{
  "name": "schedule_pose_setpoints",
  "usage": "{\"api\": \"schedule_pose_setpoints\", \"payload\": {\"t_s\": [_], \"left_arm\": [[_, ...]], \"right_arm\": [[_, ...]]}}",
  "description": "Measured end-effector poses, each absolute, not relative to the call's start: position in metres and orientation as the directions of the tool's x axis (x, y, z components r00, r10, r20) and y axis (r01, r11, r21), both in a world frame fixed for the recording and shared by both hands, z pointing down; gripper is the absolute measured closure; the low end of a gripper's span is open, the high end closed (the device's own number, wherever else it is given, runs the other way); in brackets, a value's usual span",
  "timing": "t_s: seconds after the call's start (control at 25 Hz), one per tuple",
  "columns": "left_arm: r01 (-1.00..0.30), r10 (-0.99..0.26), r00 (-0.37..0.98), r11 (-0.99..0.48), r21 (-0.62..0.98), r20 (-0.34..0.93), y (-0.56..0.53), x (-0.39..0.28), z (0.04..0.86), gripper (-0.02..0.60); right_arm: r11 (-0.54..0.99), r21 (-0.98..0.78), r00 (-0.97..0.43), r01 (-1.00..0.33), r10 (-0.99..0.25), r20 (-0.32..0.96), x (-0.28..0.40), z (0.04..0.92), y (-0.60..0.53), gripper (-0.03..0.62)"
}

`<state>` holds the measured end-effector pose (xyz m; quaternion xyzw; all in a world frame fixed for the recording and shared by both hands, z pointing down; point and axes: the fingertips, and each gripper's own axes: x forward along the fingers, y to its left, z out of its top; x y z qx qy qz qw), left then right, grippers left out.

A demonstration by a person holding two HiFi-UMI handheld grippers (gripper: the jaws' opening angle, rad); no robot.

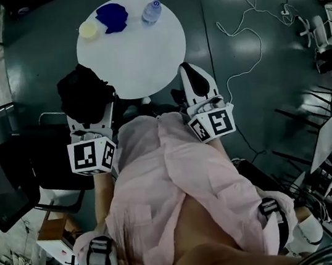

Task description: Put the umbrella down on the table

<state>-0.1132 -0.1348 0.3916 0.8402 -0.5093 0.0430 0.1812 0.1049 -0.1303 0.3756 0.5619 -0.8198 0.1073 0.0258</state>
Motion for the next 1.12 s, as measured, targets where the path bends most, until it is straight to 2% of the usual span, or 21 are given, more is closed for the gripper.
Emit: {"api": "schedule_pose_setpoints", "payload": {"t_s": [0.4,0.8,1.12], "left_arm": [[-0.866,-0.799,0.496,-0.429,0.255,0.340,-0.160,-0.113,0.410,0.260],[-0.866,-0.745,0.497,-0.453,0.210,0.444,-0.167,-0.078,0.423,0.261],[-0.821,-0.607,0.520,-0.548,0.157,0.601,-0.222,-0.053,0.513,0.261]], "right_arm": [[0.309,-0.153,-0.337,-0.939,-0.916,0.216,0.107,0.386,-0.149,0.560],[0.354,-0.165,-0.382,-0.921,-0.903,0.195,0.136,0.381,-0.179,0.560],[0.372,-0.198,-0.408,-0.907,-0.893,0.192,0.136,0.388,-0.195,0.560]]}}
